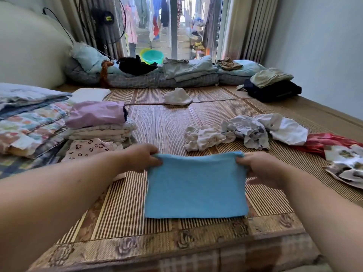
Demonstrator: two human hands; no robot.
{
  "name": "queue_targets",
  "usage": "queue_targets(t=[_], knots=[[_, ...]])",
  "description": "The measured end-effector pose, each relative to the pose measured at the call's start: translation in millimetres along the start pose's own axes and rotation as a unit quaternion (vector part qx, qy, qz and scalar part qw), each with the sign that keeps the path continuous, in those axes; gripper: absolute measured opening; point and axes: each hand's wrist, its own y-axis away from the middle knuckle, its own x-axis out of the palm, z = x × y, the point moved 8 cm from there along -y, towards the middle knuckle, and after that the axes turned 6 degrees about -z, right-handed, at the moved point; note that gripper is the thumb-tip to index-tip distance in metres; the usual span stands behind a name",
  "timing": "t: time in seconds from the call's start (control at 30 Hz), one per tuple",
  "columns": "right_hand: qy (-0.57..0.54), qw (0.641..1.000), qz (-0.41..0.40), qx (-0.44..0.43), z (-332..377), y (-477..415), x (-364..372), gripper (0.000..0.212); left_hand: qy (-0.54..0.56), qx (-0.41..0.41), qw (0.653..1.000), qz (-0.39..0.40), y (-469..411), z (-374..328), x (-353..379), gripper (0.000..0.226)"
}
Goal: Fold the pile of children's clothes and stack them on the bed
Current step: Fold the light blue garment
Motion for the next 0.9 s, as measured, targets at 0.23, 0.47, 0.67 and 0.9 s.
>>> queue_targets(t=[0.23, 0.47, 0.67, 0.9], knots=[[0.145, 0.976, -0.156, -0.049, 6, -54, 10, 0.054, -0.003, -0.003, 0.996, -0.093, -36, 6, 34, 0.071], [0.361, 0.921, 0.094, -0.114, -57, -7, 56, 0.045, -0.248, 0.171, 0.95, 0.078, 32, 28, 93, 0.072], [0.324, 0.93, -0.036, -0.171, -48, 0, 48, 0.013, -0.216, 0.141, 0.966, -0.018, 33, 26, 78, 0.038], [-0.028, 0.984, -0.126, -0.125, 37, 35, 24, 0.019, 0.167, 0.029, 0.976, -0.134, 44, -33, -9, 0.036]])
